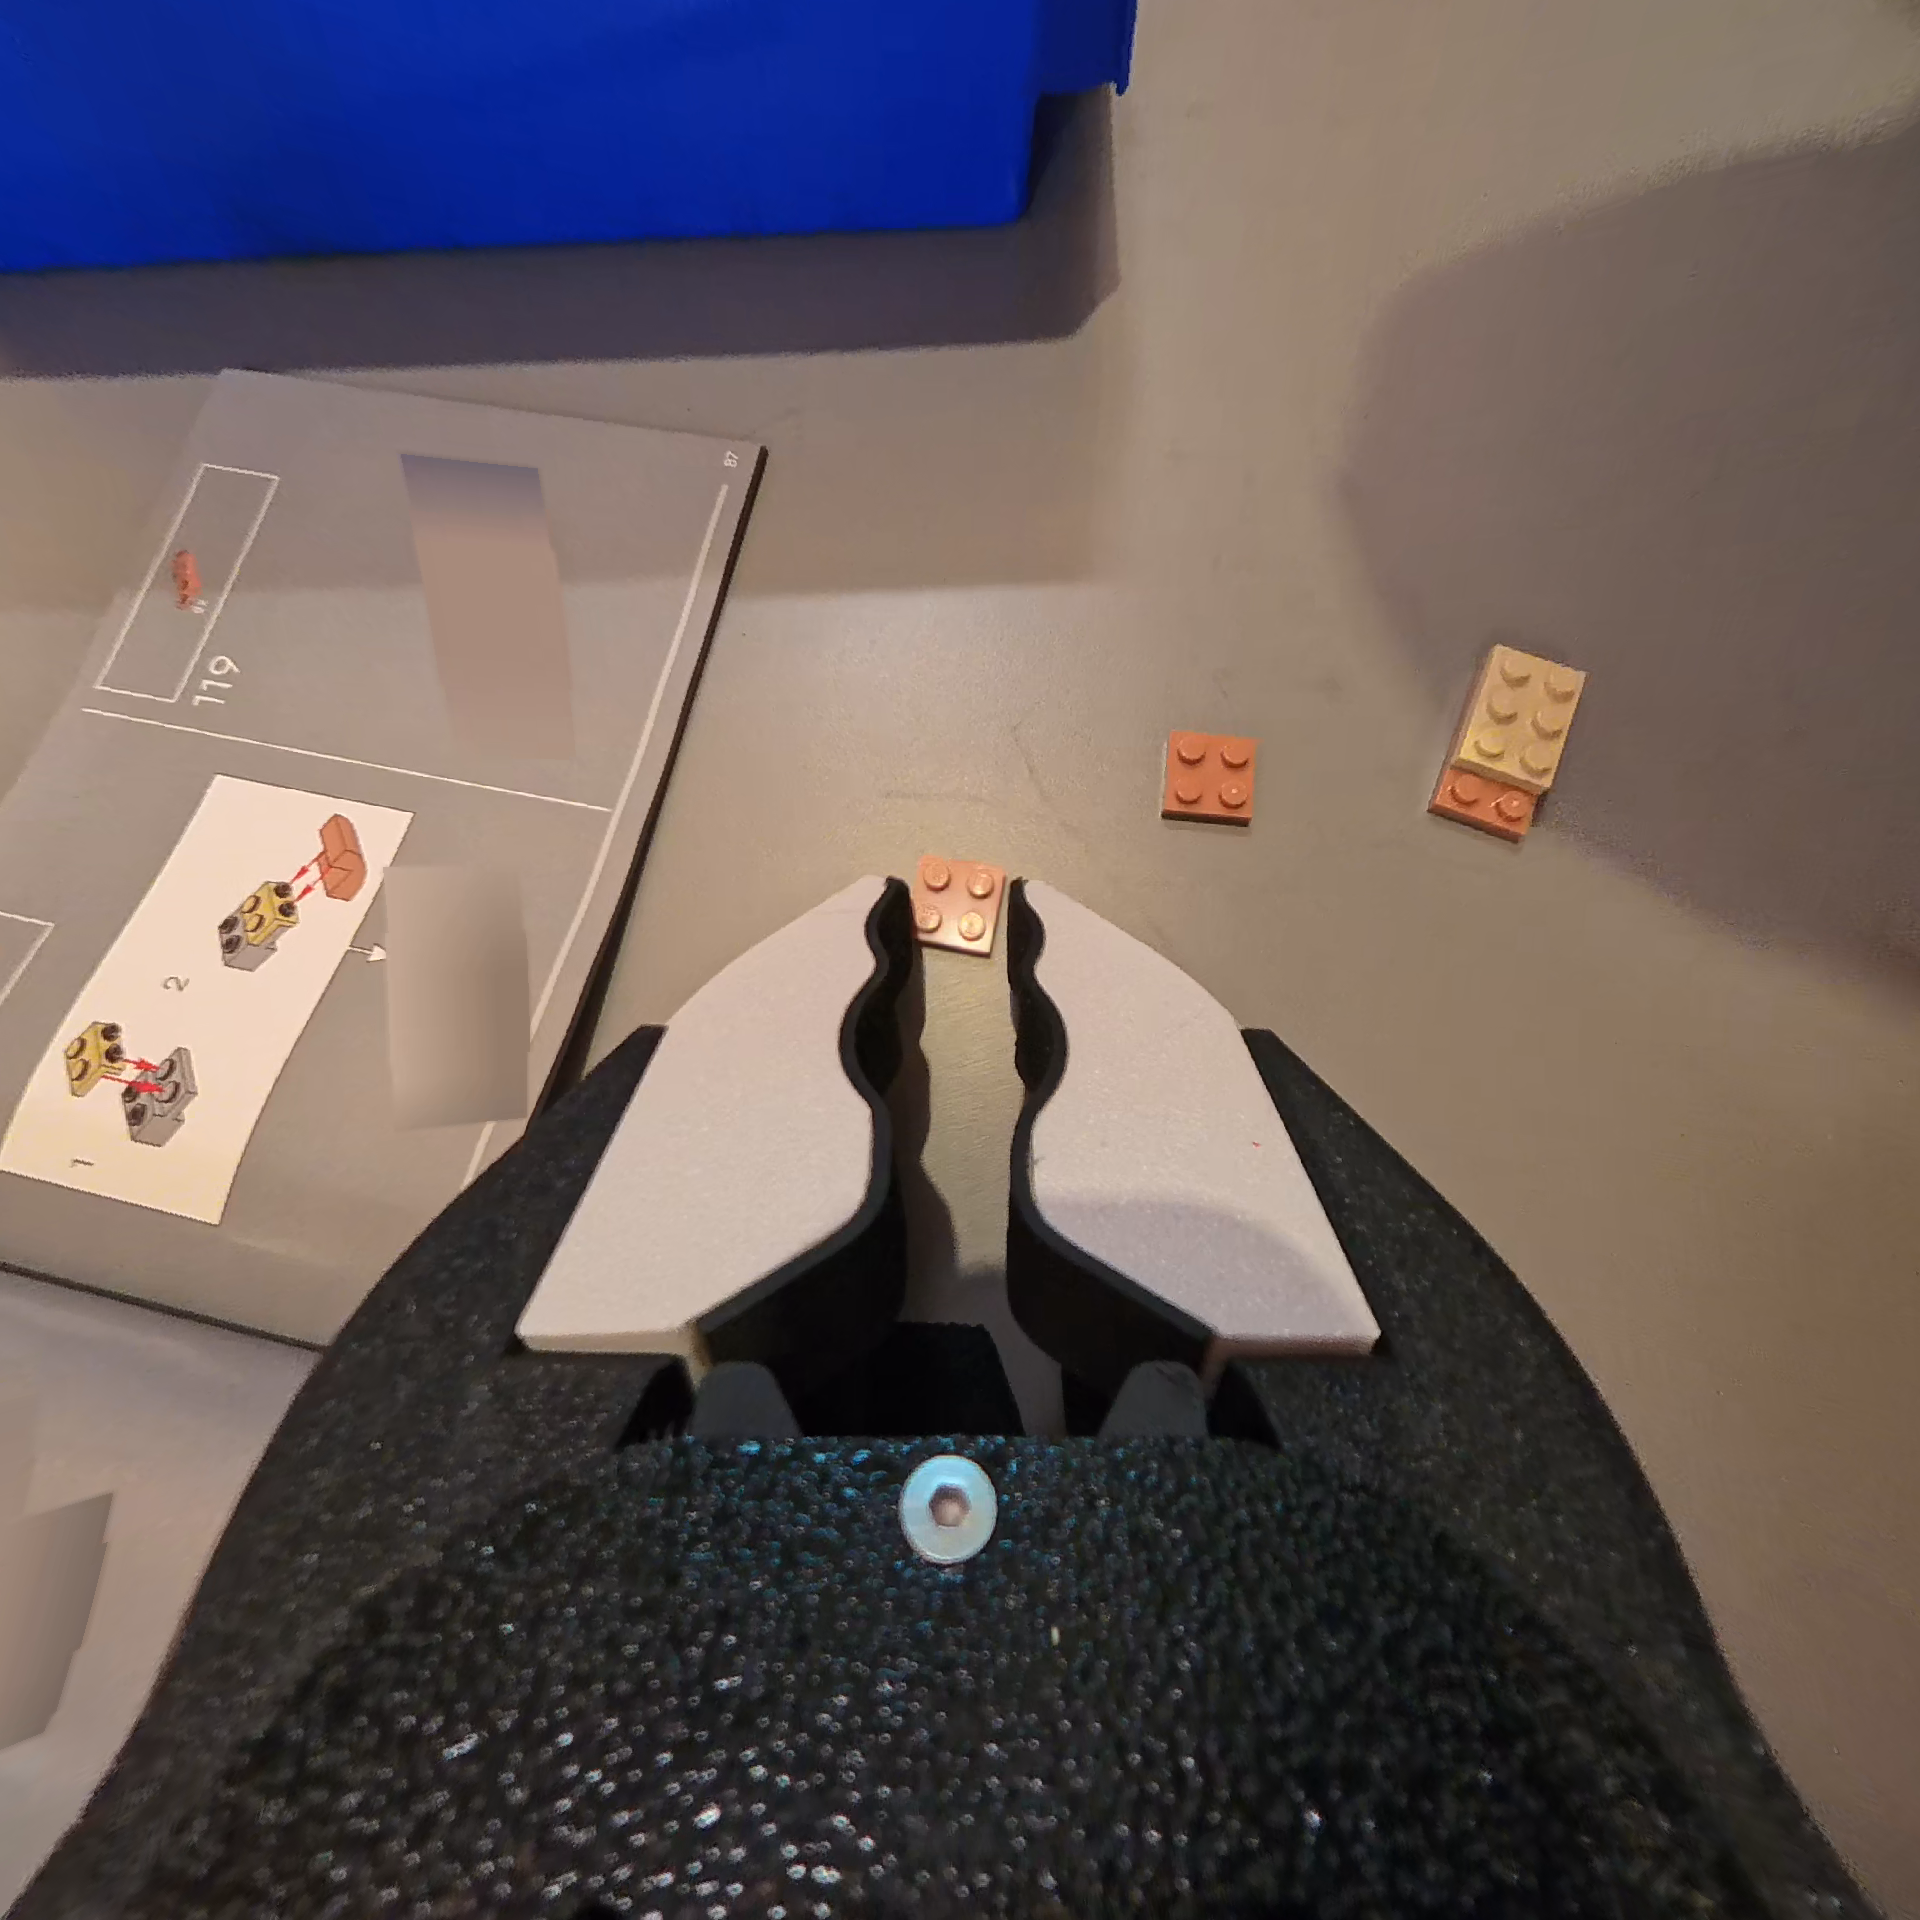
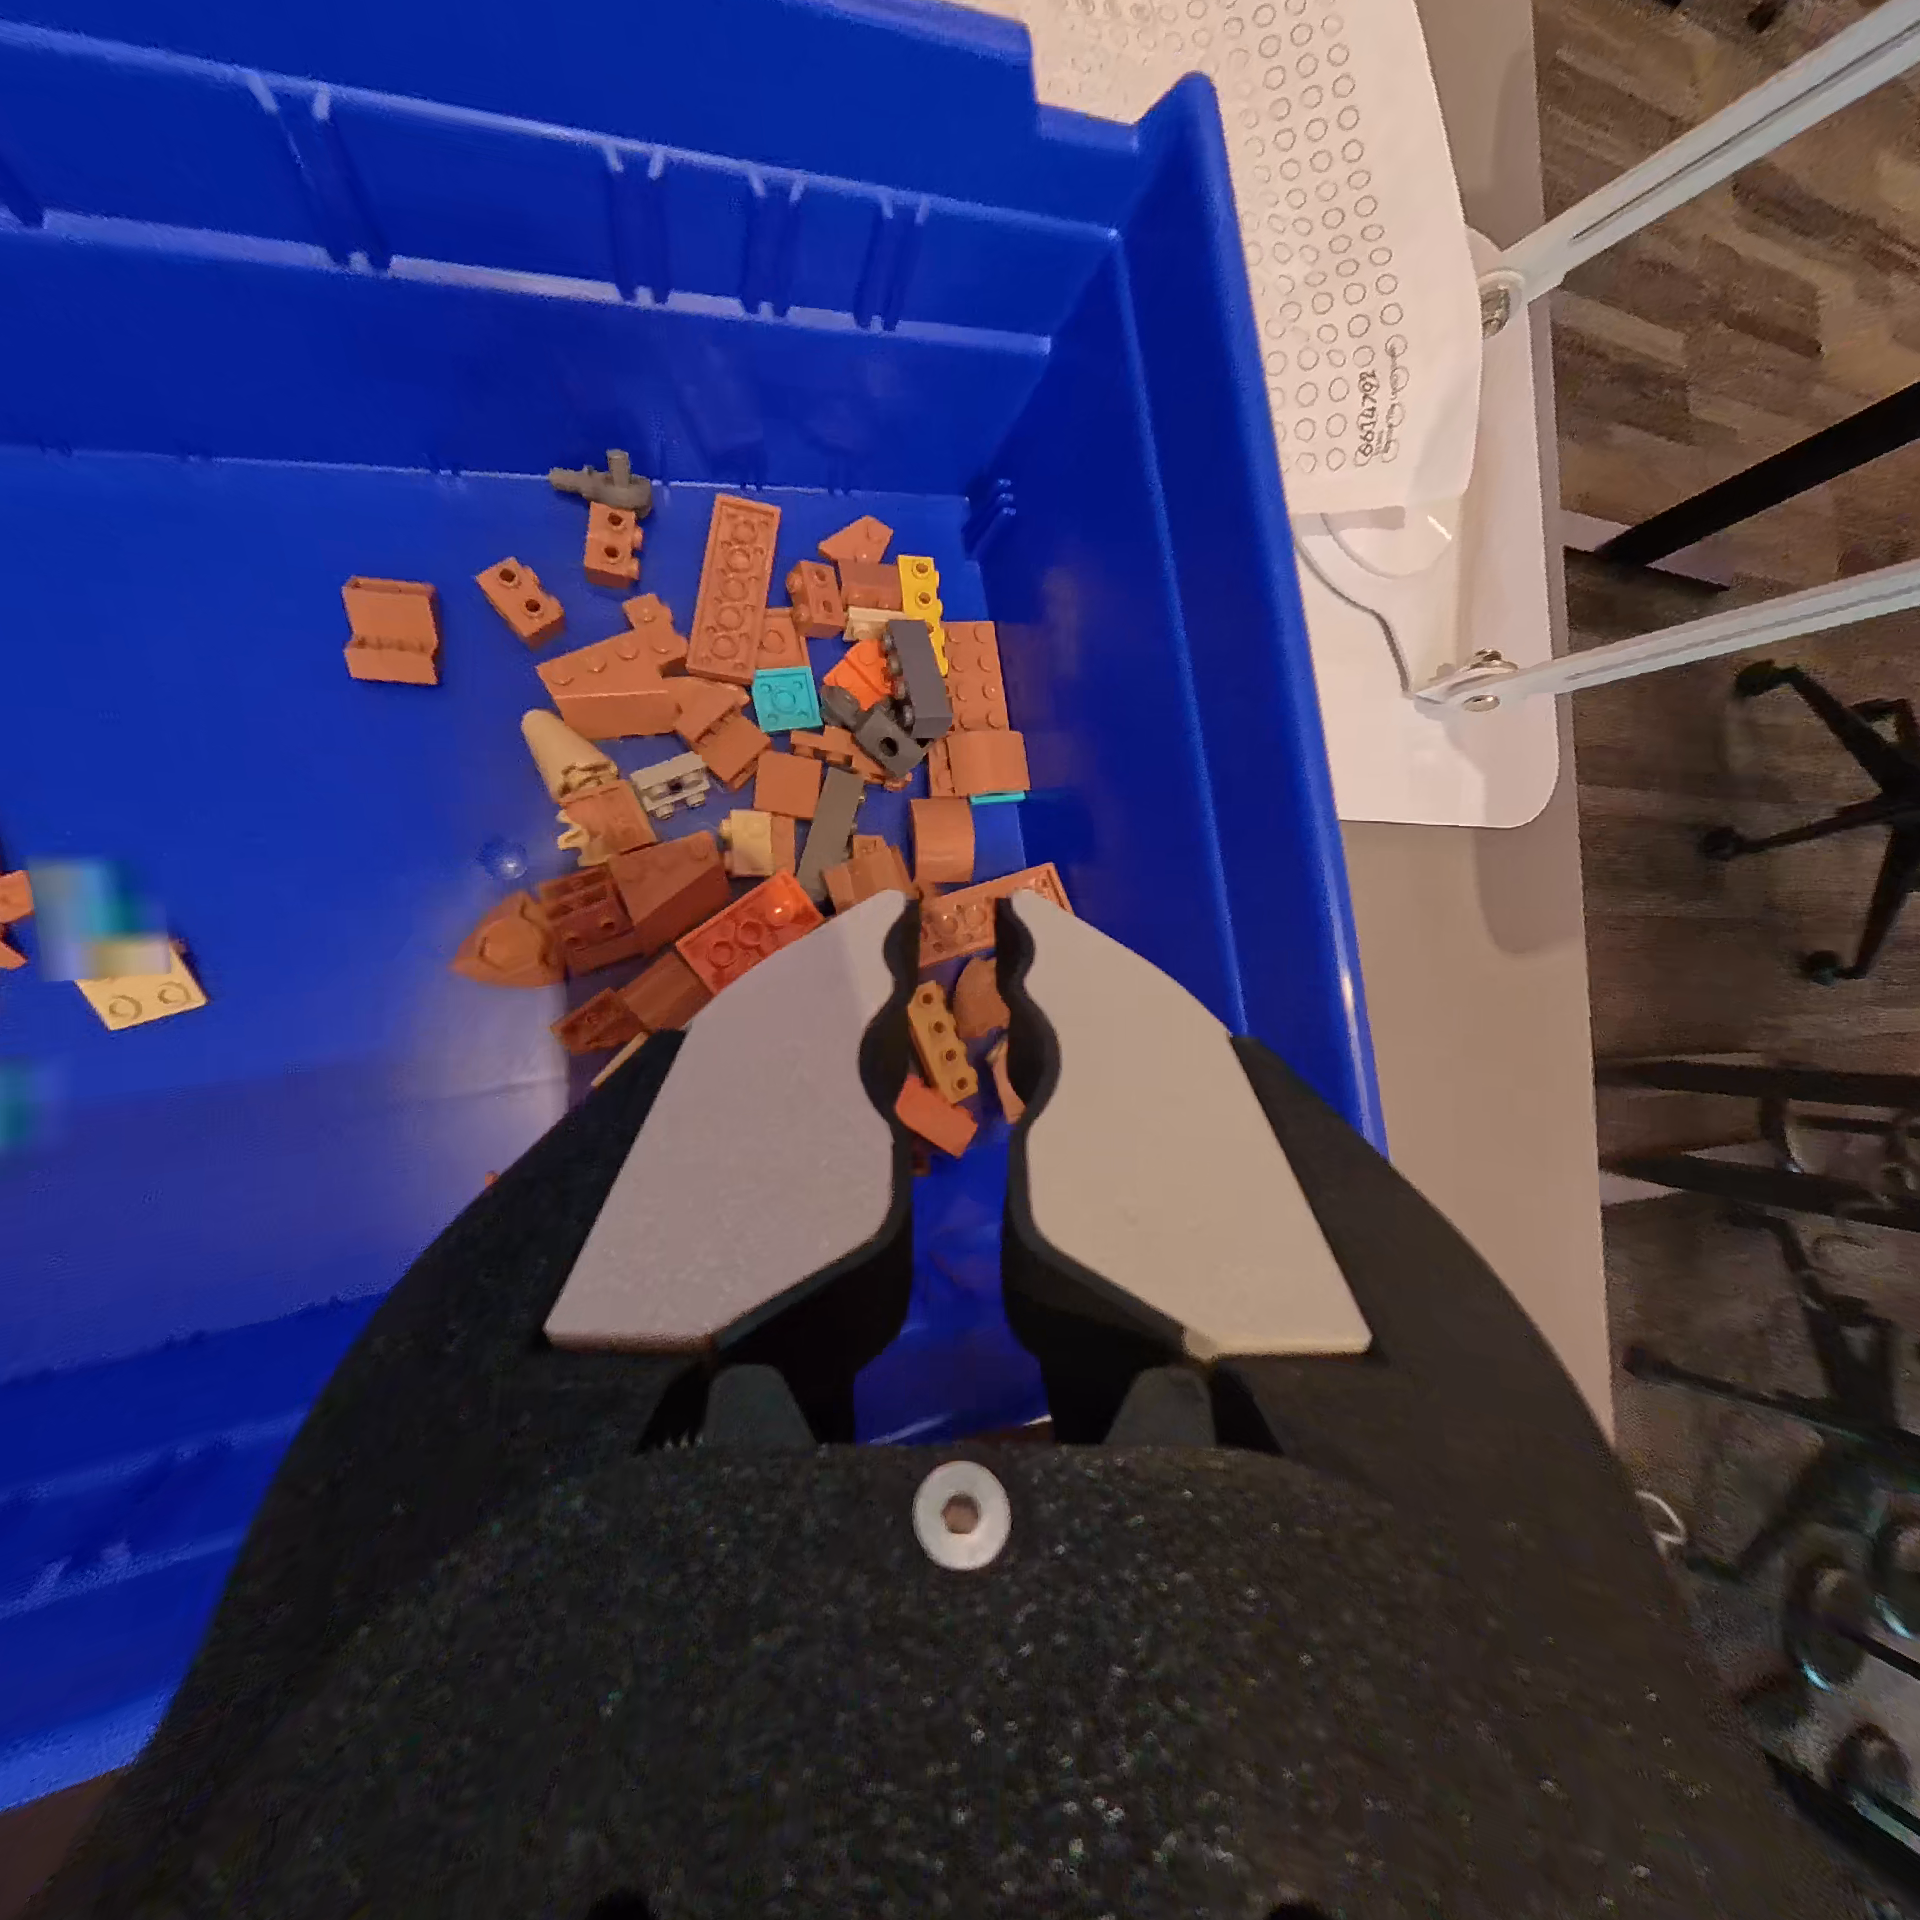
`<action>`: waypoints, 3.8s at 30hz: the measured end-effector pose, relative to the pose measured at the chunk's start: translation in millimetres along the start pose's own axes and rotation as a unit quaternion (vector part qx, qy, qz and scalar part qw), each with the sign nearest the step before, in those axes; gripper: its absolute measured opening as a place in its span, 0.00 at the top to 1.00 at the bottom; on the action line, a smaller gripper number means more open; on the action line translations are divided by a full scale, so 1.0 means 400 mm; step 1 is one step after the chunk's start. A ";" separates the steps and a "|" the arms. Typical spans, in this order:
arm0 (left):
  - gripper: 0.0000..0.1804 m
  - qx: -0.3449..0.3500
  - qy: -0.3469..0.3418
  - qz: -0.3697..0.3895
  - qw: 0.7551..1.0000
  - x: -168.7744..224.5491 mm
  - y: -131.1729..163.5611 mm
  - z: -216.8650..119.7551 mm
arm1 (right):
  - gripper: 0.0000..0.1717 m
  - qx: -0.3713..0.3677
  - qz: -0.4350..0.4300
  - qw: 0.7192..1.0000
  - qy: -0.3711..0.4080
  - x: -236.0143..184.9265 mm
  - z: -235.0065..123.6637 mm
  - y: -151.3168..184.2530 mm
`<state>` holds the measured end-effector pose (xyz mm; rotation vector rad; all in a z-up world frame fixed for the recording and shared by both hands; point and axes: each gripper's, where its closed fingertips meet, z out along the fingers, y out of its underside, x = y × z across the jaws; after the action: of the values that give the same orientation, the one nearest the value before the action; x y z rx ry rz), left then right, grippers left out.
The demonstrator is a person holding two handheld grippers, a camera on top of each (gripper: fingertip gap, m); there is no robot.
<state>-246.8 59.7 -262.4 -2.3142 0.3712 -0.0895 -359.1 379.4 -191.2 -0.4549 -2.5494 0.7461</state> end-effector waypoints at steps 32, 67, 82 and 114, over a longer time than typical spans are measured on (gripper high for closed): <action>0.87 0.132 -0.050 0.011 0.990 -0.024 -0.090 -0.105 | 0.89 0.045 -0.014 0.991 0.128 -0.633 -0.145 -0.444; 0.83 -0.073 -0.049 0.060 0.994 -0.168 -0.113 0.108 | 0.89 0.048 0.024 0.999 -0.008 -0.772 0.163 -0.355; 0.86 -0.072 -0.046 0.034 0.996 -0.172 -0.104 0.109 | 0.90 0.053 0.030 0.998 -0.013 -0.774 0.163 -0.357; 0.87 -0.052 -0.039 0.007 0.998 -0.175 -0.110 0.088 | 0.91 0.056 0.032 0.998 -0.015 -0.774 0.164 -0.358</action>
<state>-296.8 133.6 -252.0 -2.4085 0.3583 0.0283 -155.6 105.8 -257.9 -0.4949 -2.5143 0.9207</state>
